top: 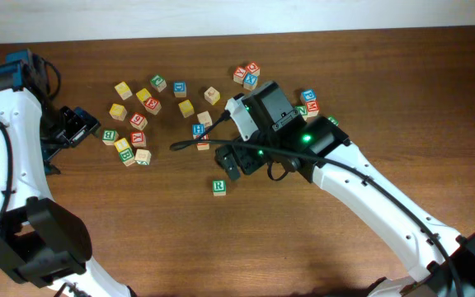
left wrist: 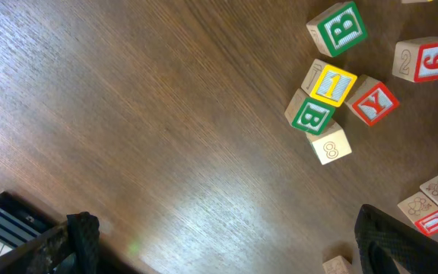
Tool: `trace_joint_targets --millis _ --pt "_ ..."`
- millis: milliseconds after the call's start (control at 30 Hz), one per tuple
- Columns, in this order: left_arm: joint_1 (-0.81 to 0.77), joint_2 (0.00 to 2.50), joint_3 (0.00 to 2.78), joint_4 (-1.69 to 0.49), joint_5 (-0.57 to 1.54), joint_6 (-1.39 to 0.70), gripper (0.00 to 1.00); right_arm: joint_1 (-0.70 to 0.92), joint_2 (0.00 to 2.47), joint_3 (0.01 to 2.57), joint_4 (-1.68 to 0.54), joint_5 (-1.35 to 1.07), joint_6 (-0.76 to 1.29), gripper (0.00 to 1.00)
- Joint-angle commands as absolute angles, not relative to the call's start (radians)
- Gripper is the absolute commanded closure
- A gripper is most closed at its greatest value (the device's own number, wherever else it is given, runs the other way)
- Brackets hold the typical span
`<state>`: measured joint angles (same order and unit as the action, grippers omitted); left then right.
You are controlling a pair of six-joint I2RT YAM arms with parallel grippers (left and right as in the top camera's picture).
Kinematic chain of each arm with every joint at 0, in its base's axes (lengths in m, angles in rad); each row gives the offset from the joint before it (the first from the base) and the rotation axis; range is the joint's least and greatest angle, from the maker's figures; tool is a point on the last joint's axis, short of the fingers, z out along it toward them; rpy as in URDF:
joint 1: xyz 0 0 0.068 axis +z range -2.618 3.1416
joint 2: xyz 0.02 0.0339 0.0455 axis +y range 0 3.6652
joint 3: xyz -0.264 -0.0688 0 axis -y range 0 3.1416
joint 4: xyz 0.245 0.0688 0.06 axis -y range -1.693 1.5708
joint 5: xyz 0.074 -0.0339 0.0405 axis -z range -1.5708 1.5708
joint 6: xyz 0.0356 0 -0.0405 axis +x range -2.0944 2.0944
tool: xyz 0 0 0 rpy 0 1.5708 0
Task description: Spell out RSS
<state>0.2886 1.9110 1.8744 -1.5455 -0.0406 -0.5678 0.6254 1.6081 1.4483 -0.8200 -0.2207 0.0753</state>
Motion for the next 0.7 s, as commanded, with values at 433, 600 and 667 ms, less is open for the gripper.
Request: trace_joint_targets --millis 433,600,667 --pt "0.291 1.902 1.866 -1.546 -0.041 -0.563 0.01 0.626 1.629 1.464 -0.901 0.215 0.442 0.02" --pt "0.291 1.902 1.866 -1.546 -0.041 -0.563 0.01 0.627 1.63 1.463 -0.93 0.313 0.596 0.02" --pt "0.291 1.902 1.866 -1.546 -0.041 -0.563 0.01 0.627 1.63 1.464 -0.925 0.257 0.596 0.02"
